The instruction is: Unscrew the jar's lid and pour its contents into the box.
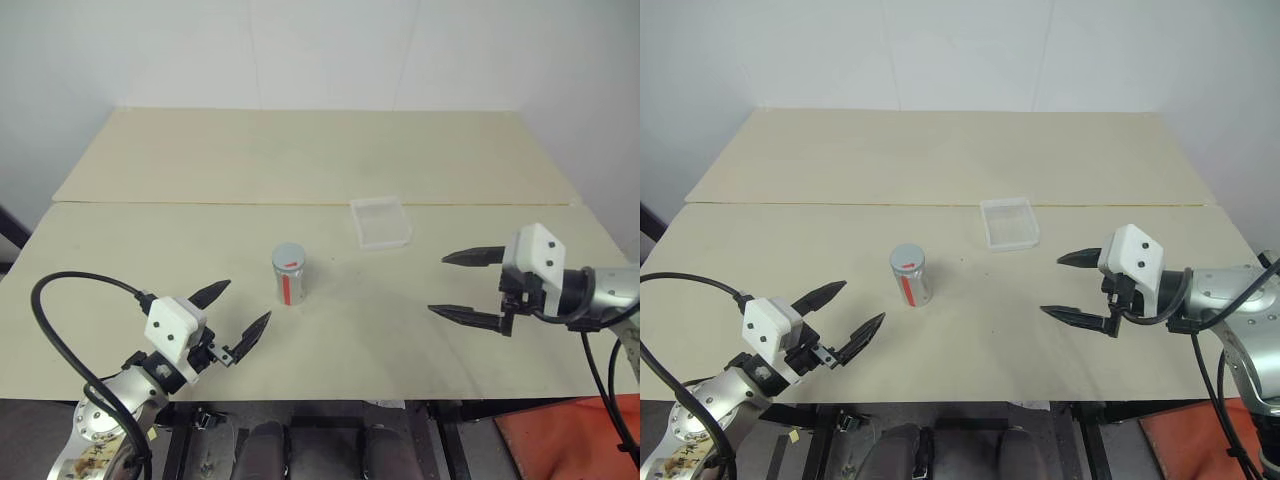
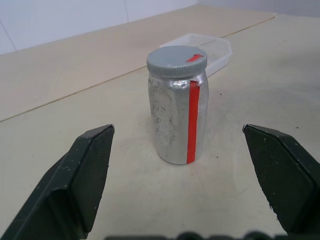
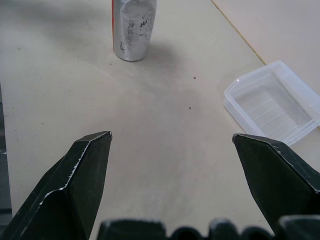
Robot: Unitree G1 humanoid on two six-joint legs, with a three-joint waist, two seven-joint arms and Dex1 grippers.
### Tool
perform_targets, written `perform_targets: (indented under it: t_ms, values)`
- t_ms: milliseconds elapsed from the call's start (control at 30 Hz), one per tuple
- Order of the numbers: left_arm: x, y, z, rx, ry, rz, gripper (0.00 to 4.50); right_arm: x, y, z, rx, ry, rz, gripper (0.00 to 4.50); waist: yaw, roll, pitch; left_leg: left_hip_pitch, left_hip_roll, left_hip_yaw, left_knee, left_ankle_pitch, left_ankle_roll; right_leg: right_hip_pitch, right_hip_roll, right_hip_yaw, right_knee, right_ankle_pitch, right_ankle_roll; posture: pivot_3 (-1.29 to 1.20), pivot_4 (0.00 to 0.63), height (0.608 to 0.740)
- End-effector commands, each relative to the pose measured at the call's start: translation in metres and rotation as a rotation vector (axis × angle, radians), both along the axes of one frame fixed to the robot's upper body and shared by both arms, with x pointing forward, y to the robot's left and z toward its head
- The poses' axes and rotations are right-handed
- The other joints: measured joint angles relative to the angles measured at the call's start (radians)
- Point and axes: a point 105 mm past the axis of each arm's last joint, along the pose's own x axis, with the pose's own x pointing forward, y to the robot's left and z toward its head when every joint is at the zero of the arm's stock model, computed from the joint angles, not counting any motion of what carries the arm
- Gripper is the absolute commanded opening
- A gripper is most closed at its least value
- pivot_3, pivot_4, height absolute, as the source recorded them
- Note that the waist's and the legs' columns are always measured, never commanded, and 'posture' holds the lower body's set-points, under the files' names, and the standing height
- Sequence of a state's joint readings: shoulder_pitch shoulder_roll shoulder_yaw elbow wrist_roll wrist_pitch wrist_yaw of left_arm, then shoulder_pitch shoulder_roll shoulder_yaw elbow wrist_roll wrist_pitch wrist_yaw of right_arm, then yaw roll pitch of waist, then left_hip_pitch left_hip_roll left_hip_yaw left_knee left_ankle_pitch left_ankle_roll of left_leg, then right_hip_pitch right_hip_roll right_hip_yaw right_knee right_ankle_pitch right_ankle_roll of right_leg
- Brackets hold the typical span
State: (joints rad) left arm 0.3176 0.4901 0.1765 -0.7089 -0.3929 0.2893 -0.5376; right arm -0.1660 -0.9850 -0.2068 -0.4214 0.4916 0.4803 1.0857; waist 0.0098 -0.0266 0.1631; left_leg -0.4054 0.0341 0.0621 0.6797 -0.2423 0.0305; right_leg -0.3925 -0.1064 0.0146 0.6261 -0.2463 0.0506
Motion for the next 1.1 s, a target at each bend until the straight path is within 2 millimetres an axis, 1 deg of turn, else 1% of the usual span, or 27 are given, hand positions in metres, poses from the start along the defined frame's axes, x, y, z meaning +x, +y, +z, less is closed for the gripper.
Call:
perform_targets:
  t_ms: [33, 333, 400, 500, 633, 733, 800, 1100]
  values:
    - [-0.002, -0.004, 0.006, 0.006, -0.03, -0.019, 4.46, -0.002, 0.005, 0.009, -0.015, -0.061, 0.034, 4.5, 0.0, 0.0, 0.0, 0.0, 0.0, 0.0, 0.0, 0.0, 0.0, 0.0, 0.0, 0.0, 0.0, 0.0, 0.0, 0.0, 0.15, 0.74]
    - [0.001, -0.01, 0.005, -0.008, -0.039, -0.01, 4.46, 0.001, 0.008, 0.009, -0.016, -0.069, 0.05, 4.5, 0.0, 0.0, 0.0, 0.0, 0.0, 0.0, 0.0, 0.0, 0.0, 0.0, 0.0, 0.0, 0.0, 0.0, 0.0, 0.0, 0.15, 0.74]
    - [0.004, -0.012, 0.002, -0.024, -0.039, 0.005, 4.46, 0.002, 0.011, 0.008, -0.015, -0.072, 0.052, 4.5, 0.0, 0.0, 0.0, 0.0, 0.0, 0.0, 0.0, 0.0, 0.0, 0.0, 0.0, 0.0, 0.0, 0.0, 0.0, 0.0, 0.15, 0.74]
    - [0.016, -0.015, -0.007, -0.04, -0.045, 0.066, 4.46, 0.004, 0.015, 0.007, -0.008, -0.075, 0.053, 4.5, 0.002, 0.0, 0.0, 0.0, 0.0, 0.0, 0.0, 0.0, 0.0, 0.0, 0.0, 0.0, 0.0, 0.0, 0.0, 0.0, 0.15, 0.74]
    - [0.023, -0.027, -0.018, -0.049, -0.04, 0.072, 4.46, 0.004, 0.02, 0.006, -0.002, -0.08, 0.055, 4.5, 0.002, 0.0, 0.0, 0.0, 0.0, 0.0, 0.0, 0.0, 0.0, 0.0, 0.0, 0.0, 0.0, 0.0, 0.0, 0.0, 0.15, 0.74]
    - [0.026, -0.037, -0.022, -0.054, -0.042, 0.088, 4.46, 0.006, 0.019, 0.009, -0.005, -0.092, 0.041, 4.5, 0.002, 0.0, 0.0, -0.001, 0.0, 0.0, 0.0, 0.0, 0.0, -0.001, 0.0, 0.0, 0.0, 0.0, 0.0, 0.0, 0.15, 0.74]
    - [0.028, -0.043, -0.026, -0.025, -0.046, 0.095, 4.46, 0.008, 0.018, 0.011, -0.003, -0.105, 0.028, 4.5, 0.002, 0.0, 0.0, -0.001, 0.0, 0.0, 0.0, 0.0, 0.0, 0.0, 0.0, 0.0, 0.0, 0.0, 0.0, 0.0, 0.15, 0.74]
    - [0.039, -0.05, -0.035, -0.018, -0.032, 0.192, 4.46, 0.007, 0.016, 0.016, 0.001, -0.12, 0.013, 4.5, 0.002, 0.0, 0.0, -0.001, 0.0, -0.001, 0.0, 0.0, 0.0, 0.0, 0.0, 0.0, 0.0, 0.0, 0.0, 0.0, 0.15, 0.74]
